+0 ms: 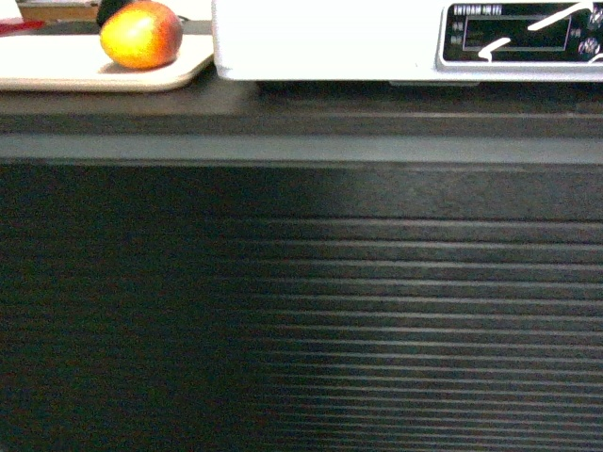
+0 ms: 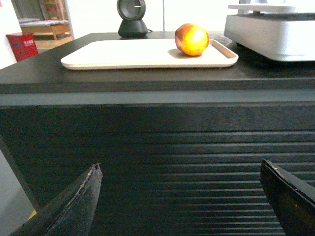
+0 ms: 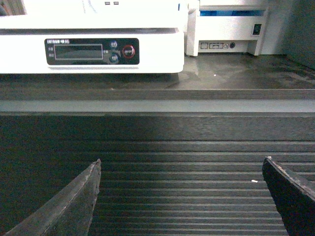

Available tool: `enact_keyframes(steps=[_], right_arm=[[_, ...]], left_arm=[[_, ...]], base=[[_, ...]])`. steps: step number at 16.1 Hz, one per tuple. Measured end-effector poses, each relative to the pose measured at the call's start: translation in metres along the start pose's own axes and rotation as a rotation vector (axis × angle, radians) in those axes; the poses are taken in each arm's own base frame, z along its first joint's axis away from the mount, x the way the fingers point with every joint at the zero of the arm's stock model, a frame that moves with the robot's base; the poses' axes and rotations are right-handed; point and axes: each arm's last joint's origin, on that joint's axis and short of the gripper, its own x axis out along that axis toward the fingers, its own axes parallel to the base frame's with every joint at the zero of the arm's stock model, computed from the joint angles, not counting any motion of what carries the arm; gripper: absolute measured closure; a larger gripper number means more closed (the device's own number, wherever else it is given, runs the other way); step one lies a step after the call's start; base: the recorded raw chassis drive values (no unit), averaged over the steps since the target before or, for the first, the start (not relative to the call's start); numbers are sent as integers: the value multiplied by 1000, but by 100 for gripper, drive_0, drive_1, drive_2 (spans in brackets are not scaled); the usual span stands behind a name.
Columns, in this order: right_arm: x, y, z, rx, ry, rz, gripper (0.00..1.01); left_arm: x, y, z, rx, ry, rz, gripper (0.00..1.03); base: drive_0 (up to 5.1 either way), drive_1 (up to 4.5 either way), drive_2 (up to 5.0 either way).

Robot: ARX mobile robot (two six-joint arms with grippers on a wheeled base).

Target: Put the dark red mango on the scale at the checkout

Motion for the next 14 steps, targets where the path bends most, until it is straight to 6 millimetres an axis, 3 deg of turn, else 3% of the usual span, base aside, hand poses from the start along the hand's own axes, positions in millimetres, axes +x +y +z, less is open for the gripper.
enact_keyframes(steps=[14], right_arm=[[0,0,0,-1,-1,0,3]], left_arm=[[0,0,0,0,4,0,5]], base=[[0,0,0]])
